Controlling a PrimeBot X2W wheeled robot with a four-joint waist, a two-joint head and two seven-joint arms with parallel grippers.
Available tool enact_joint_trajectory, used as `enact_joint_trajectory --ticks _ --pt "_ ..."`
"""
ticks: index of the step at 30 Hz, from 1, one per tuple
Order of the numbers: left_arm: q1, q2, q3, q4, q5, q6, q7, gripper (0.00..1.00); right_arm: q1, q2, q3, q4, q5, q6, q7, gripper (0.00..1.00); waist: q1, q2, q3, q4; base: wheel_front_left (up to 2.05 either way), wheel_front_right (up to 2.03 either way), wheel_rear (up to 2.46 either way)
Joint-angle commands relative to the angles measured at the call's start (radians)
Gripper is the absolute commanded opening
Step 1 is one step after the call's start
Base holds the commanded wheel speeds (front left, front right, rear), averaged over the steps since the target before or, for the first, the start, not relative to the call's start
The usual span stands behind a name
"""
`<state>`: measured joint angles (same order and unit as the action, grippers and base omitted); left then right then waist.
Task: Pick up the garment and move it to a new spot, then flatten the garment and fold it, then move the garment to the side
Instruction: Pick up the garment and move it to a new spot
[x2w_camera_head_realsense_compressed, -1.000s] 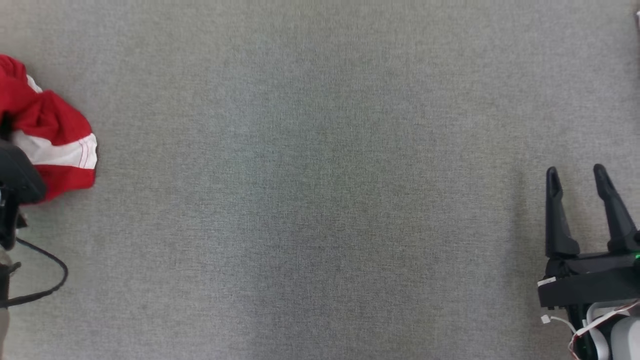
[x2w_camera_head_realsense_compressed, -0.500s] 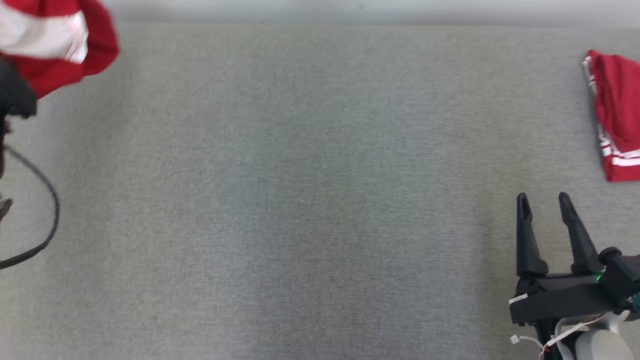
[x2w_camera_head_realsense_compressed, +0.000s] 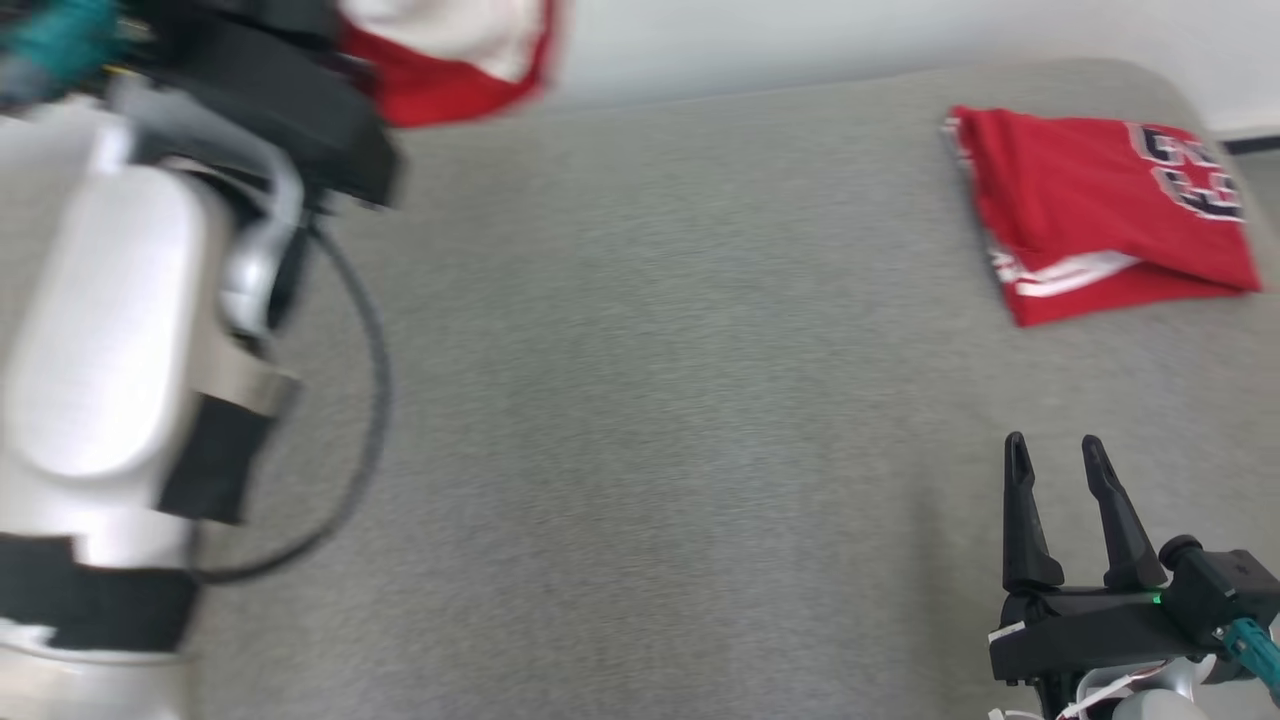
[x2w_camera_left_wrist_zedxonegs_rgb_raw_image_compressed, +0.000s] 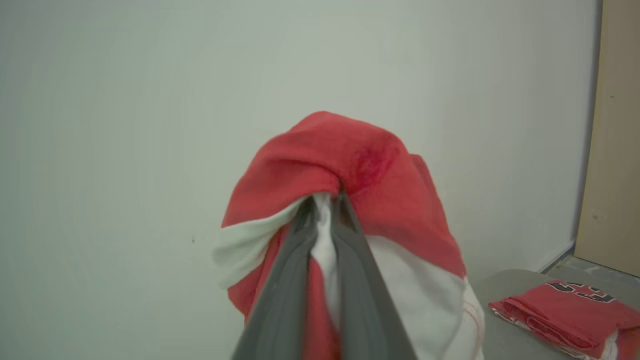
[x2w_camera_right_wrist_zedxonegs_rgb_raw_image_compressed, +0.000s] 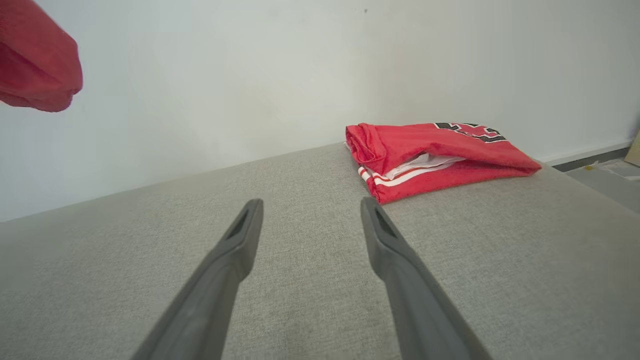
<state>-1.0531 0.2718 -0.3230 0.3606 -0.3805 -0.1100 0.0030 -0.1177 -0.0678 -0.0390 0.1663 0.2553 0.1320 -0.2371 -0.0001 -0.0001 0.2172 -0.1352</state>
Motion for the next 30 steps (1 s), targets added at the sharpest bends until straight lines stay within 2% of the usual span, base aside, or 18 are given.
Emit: enact_joint_trajectory --ticks 1,6,11,17,26,28,30 --pt "0.025 -0.022 -0.013 -0.019 -0.014 0.007 0.008 0.0 0.009 0.005 -0.001 0.005 0.008 -0.003 -0.007 1.0 0.0001 0.0001 -0.024 -0.085 0.0 0.0 0.0" --pt "0.079 -0.111 -0.065 -0.049 -0.027 0.023 0.016 0.0 0.012 0.009 -0.001 0.015 0.013 -0.003 -0.018 1.0 0.0001 0.0001 -0.013 -0.116 0.0 0.0 0.0" --pt "0.174 -0.165 -0.114 -0.026 -0.046 0.035 -0.006 0.0 0.008 0.012 -0.003 0.024 0.015 -0.003 -0.022 1.0 0.0001 0.0001 -0.006 -0.117 0.0 0.0 0.0" --pt "0.335 -0.19 -0.152 0.036 -0.073 0.056 -0.06 0.0 0.005 0.013 0.005 0.034 0.014 -0.003 -0.027 1.0 0.0001 0.0001 -0.008 -0.093 0.0 0.0 0.0" --pt "0.539 -0.208 -0.214 0.172 -0.102 0.058 -0.132 0.01 0.002 0.011 0.025 0.054 0.009 -0.003 -0.027 1.0 0.0001 0.0001 -0.029 -0.058 0.0 0.0 0.0" --pt "0.552 -0.213 -0.241 0.197 -0.096 0.053 -0.147 1.0 0.002 0.005 0.031 0.058 0.011 -0.003 -0.027 1.0 0.0001 0.0001 -0.039 -0.051 0.0 0.0 0.0" --pt "0.552 -0.217 -0.262 0.205 -0.104 0.041 -0.179 1.0 0.004 0.0 0.031 0.061 0.011 -0.003 -0.028 1.0 0.0001 0.0001 -0.05 -0.041 0.0 0.0 0.0"
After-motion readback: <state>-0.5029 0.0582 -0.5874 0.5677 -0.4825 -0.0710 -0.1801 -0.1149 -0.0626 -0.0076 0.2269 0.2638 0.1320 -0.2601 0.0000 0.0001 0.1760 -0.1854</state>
